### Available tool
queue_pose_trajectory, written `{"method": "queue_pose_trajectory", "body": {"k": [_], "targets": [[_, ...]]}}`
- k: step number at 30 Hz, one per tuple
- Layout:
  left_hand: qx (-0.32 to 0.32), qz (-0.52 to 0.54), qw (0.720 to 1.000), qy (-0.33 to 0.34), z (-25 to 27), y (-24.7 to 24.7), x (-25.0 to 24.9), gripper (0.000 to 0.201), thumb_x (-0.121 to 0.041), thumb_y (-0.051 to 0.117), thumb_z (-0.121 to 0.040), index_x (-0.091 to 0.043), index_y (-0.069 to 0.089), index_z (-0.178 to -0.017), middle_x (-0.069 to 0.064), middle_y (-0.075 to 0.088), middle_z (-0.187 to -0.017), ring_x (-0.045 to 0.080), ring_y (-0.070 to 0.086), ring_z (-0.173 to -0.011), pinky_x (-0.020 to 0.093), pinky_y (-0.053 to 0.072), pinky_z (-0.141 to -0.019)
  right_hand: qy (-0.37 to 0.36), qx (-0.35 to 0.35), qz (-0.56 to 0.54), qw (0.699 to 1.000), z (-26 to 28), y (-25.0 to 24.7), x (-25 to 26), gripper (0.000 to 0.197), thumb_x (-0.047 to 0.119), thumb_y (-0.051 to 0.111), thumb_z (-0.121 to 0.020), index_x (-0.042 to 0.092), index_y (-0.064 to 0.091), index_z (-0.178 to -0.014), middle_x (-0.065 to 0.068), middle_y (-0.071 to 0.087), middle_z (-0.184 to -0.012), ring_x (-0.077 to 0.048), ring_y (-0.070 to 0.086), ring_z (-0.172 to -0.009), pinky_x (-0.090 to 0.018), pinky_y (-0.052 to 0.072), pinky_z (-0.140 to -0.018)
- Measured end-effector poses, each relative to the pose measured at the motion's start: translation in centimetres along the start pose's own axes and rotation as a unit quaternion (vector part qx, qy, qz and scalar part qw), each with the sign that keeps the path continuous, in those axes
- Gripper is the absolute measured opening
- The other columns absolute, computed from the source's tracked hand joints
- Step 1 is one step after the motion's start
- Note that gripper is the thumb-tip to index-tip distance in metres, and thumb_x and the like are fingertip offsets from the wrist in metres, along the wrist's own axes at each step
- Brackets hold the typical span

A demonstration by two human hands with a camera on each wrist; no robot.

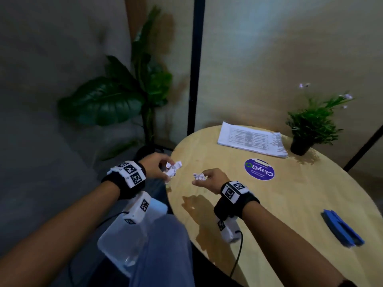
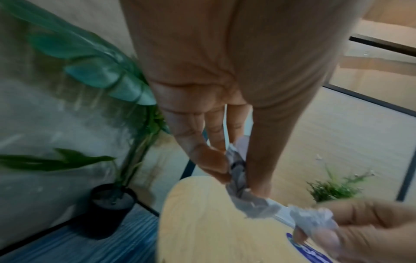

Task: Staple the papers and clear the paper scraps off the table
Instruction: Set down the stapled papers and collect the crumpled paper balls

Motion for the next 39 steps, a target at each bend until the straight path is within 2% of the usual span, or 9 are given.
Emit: {"method": "queue_pose_trajectory", "body": {"k": [9, 14, 17, 21, 23, 29, 31, 34, 39], "targets": [[0.012, 0.050, 0.989, -0.136, 7.3, 1.4, 13.0, 0.047, -0.006, 0.078, -0.069, -0.015, 0.063, -0.113, -0.001, 0.051, -0.102, 0.009, 0.051, -0.068, 0.009, 0.039, -0.051, -0.099, 0.180, 0.247, 0.947, -4.6, 11.0, 9.8, 0.045, 0.034, 0.077, -0.073, 0.013, 0.067, -0.112, -0.008, 0.066, -0.115, -0.024, 0.061, -0.099, -0.025, 0.039, -0.073], [0.030, 0.057, 0.983, -0.174, 8.7, 3.6, 17.4, 0.052, -0.011, 0.080, -0.068, -0.015, 0.062, -0.116, -0.001, 0.051, -0.105, 0.022, 0.057, -0.106, 0.028, 0.046, -0.089, -0.150, 0.258, 0.336, 0.893, -6.4, 15.8, 12.8, 0.039, 0.016, 0.081, -0.064, 0.016, 0.072, -0.102, -0.004, 0.072, -0.101, -0.022, 0.066, -0.094, -0.025, 0.044, -0.074], [0.033, 0.072, 0.979, -0.186, 8.6, 4.7, 19.1, 0.052, -0.011, 0.080, -0.069, -0.016, 0.061, -0.117, -0.002, 0.051, -0.103, 0.017, 0.054, -0.101, 0.027, 0.045, -0.092, -0.178, 0.268, 0.382, 0.866, -7.0, 17.9, 13.3, 0.039, 0.015, 0.078, -0.060, 0.019, 0.070, -0.099, -0.006, 0.072, -0.100, -0.026, 0.066, -0.092, -0.029, 0.049, -0.072], [0.054, 0.079, 0.978, -0.186, 8.1, 6.1, 19.6, 0.049, -0.008, 0.078, -0.071, -0.015, 0.062, -0.117, 0.000, 0.052, -0.101, 0.013, 0.055, -0.075, 0.023, 0.049, -0.065, -0.190, 0.291, 0.388, 0.853, -7.3, 19.8, 13.0, 0.022, 0.008, 0.064, -0.071, 0.009, 0.069, -0.092, -0.011, 0.070, -0.103, -0.032, 0.064, -0.098, -0.039, 0.053, -0.078], [0.063, 0.083, 0.977, -0.184, 7.9, 7.0, 19.8, 0.044, -0.005, 0.076, -0.072, -0.014, 0.065, -0.114, 0.000, 0.054, -0.100, 0.007, 0.049, -0.057, 0.016, 0.044, -0.051, -0.200, 0.291, 0.389, 0.851, -7.6, 20.0, 13.0, 0.021, 0.011, 0.060, -0.077, 0.015, 0.069, -0.096, -0.008, 0.067, -0.110, -0.028, 0.062, -0.104, -0.033, 0.050, -0.084], [0.078, 0.086, 0.971, -0.208, 7.4, 9.4, 20.3, 0.038, -0.008, 0.067, -0.083, -0.012, 0.062, -0.121, 0.008, 0.062, -0.102, 0.002, 0.052, -0.048, 0.011, 0.043, -0.049, -0.200, 0.279, 0.360, 0.868, -8.1, 18.7, 13.3, 0.034, 0.009, 0.050, -0.088, 0.019, 0.067, -0.115, -0.004, 0.065, -0.122, -0.025, 0.058, -0.113, -0.027, 0.043, -0.090], [0.087, 0.079, 0.968, -0.220, 7.4, 9.8, 20.2, 0.037, -0.009, 0.057, -0.090, -0.012, 0.058, -0.127, 0.013, 0.066, -0.114, 0.010, 0.060, -0.060, 0.020, 0.051, -0.066, -0.191, 0.271, 0.332, 0.883, -8.2, 17.7, 13.1, 0.031, 0.011, 0.050, -0.089, 0.018, 0.069, -0.112, -0.003, 0.066, -0.120, -0.024, 0.059, -0.111, -0.024, 0.042, -0.085], [0.100, 0.039, 0.968, -0.226, 7.4, 9.7, 19.7, 0.037, -0.013, 0.050, -0.094, -0.016, 0.057, -0.129, 0.009, 0.063, -0.125, 0.023, 0.063, -0.107, 0.027, 0.046, -0.095, -0.169, 0.260, 0.291, 0.905, -8.1, 15.6, 12.7, 0.032, 0.009, 0.046, -0.091, 0.018, 0.067, -0.113, -0.005, 0.065, -0.120, -0.024, 0.061, -0.109, -0.024, 0.045, -0.083], [0.073, 0.048, 0.979, -0.182, 5.7, 7.8, 16.5, 0.036, -0.008, 0.043, -0.094, -0.012, 0.059, -0.126, 0.010, 0.058, -0.132, 0.025, 0.055, -0.121, 0.028, 0.042, -0.101, -0.155, 0.236, 0.251, 0.926, -7.4, 11.8, 10.8, 0.029, 0.006, 0.050, -0.093, 0.017, 0.064, -0.116, -0.005, 0.064, -0.121, -0.020, 0.063, -0.102, -0.027, 0.050, -0.082]]}}
Point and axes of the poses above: each hand's wrist, its own z-axis away from the middle knuckle, its own y-axis out of the palm, x = y × z, the point moved 4 cm from there along -z, towards the middle knuckle
